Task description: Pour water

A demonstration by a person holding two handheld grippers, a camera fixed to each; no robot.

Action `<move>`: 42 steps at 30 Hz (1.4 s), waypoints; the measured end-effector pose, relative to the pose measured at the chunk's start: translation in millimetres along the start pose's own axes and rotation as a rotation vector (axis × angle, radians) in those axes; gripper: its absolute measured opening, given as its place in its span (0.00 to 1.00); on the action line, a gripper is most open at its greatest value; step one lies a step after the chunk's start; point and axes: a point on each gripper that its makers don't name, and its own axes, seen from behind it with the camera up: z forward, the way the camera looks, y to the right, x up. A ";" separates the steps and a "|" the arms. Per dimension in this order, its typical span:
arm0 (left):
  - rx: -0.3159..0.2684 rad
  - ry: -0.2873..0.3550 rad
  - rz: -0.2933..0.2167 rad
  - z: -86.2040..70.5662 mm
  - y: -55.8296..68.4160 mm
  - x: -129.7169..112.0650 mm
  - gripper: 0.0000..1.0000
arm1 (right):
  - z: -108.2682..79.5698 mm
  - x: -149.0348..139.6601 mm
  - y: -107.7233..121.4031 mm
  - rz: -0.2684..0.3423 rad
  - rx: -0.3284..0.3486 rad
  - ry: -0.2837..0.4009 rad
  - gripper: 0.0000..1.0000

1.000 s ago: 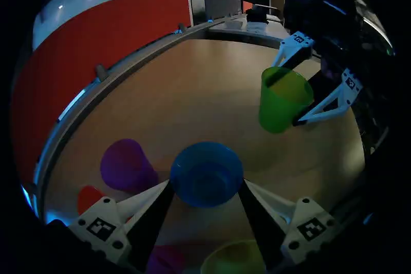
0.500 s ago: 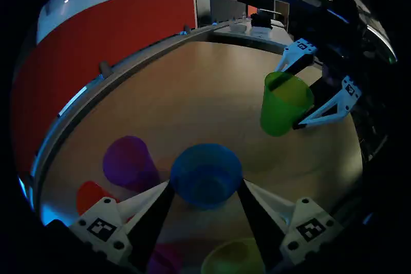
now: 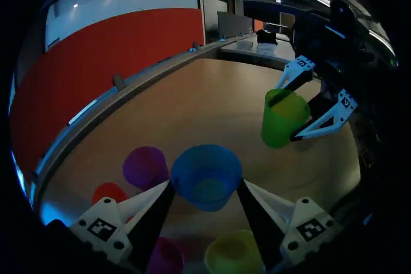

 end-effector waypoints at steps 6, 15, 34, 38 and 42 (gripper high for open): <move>0.036 0.055 -0.012 -17.5 -5.7 9.7 0.85 | -2.2 11.6 -5.9 -0.015 0.002 0.017 0.89; 0.077 0.144 -0.053 -39.7 -10.4 25.5 0.85 | -3.7 29.4 -16.8 -0.024 0.009 0.051 0.89; 0.175 0.318 -0.113 -91.9 -25.2 45.6 0.85 | -9.9 69.9 -39.2 -0.015 0.017 0.156 0.89; 0.197 0.345 -0.115 -103.2 -29.2 48.2 0.85 | -9.3 76.7 -42.4 -0.009 0.018 0.178 0.89; 0.205 0.381 -0.124 -113.4 -30.4 52.3 0.85 | -8.3 84.1 -46.3 0.000 0.023 0.197 0.89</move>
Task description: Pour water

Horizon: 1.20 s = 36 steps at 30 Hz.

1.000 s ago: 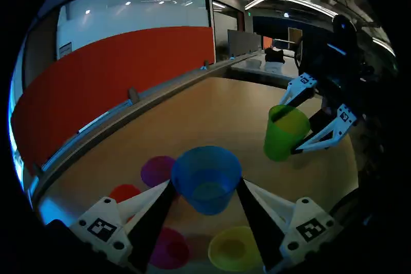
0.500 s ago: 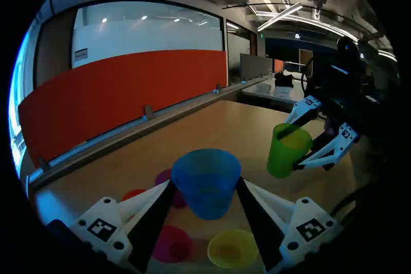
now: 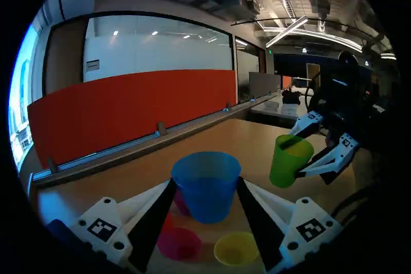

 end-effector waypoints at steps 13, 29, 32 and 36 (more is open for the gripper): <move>0.023 0.052 0.011 -13.3 -5.1 9.2 0.84 | 9.2 17.5 -8.4 0.034 0.012 0.055 0.89; 0.050 0.079 0.021 -24.3 -13.9 17.2 0.84 | 16.4 28.7 -13.5 0.031 0.027 0.091 0.89; 0.053 0.082 0.019 -26.0 -15.6 18.2 0.84 | 17.4 31.1 -14.6 0.027 0.031 0.097 0.89; 0.055 0.083 0.011 -28.0 -17.3 18.8 0.84 | 20.0 32.9 -16.2 0.023 0.034 0.108 0.89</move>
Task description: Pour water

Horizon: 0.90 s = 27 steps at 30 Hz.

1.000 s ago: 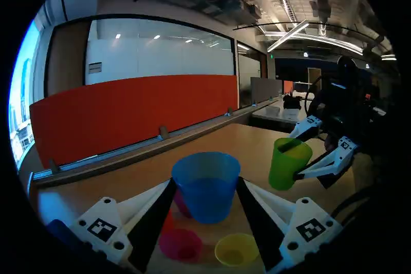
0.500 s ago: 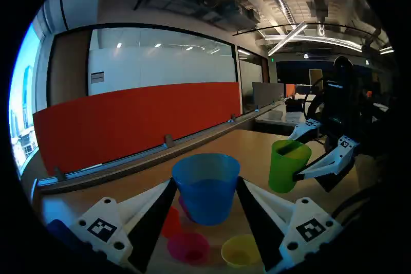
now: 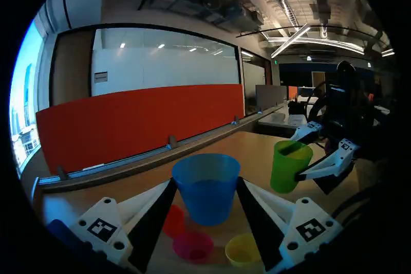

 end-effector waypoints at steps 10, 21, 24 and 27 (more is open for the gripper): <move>0.010 0.001 0.000 -3.6 -6.5 0.8 0.84 | 6.4 7.0 -3.8 0.000 0.010 0.030 0.91; 0.014 0.022 0.000 -4.9 -9.1 4.4 0.84 | 13.2 13.3 -4.4 0.018 0.015 0.053 0.91; 0.015 0.031 -0.001 -5.6 -10.3 6.9 0.84 | 14.4 14.5 -2.6 0.033 0.017 0.060 0.91; 0.016 0.042 0.000 -6.4 -11.2 10.2 0.84 | 15.0 16.9 -1.7 0.049 0.024 0.066 0.91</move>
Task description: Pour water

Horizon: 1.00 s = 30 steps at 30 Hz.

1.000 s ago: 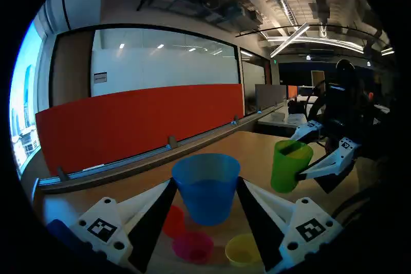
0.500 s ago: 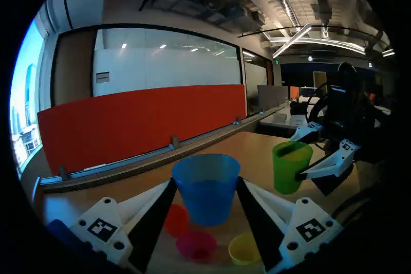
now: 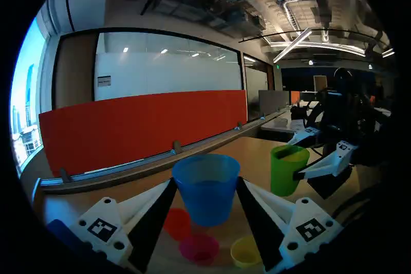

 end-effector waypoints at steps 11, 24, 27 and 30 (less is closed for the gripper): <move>-0.003 0.064 0.040 -1.7 -2.5 18.6 0.84 | 4.8 0.2 -2.6 0.008 0.018 0.004 0.91; 0.007 0.102 0.132 -3.6 -6.1 34.2 0.84 | 13.4 -1.8 -9.3 0.002 0.047 -0.004 0.90; 0.006 0.108 0.156 -4.3 -5.0 37.6 0.84 | 15.8 -2.8 -11.3 0.003 0.056 -0.006 0.90; 0.009 0.112 0.178 -4.8 -5.0 41.1 0.84 | 18.5 -2.5 -13.1 0.000 0.062 -0.008 0.90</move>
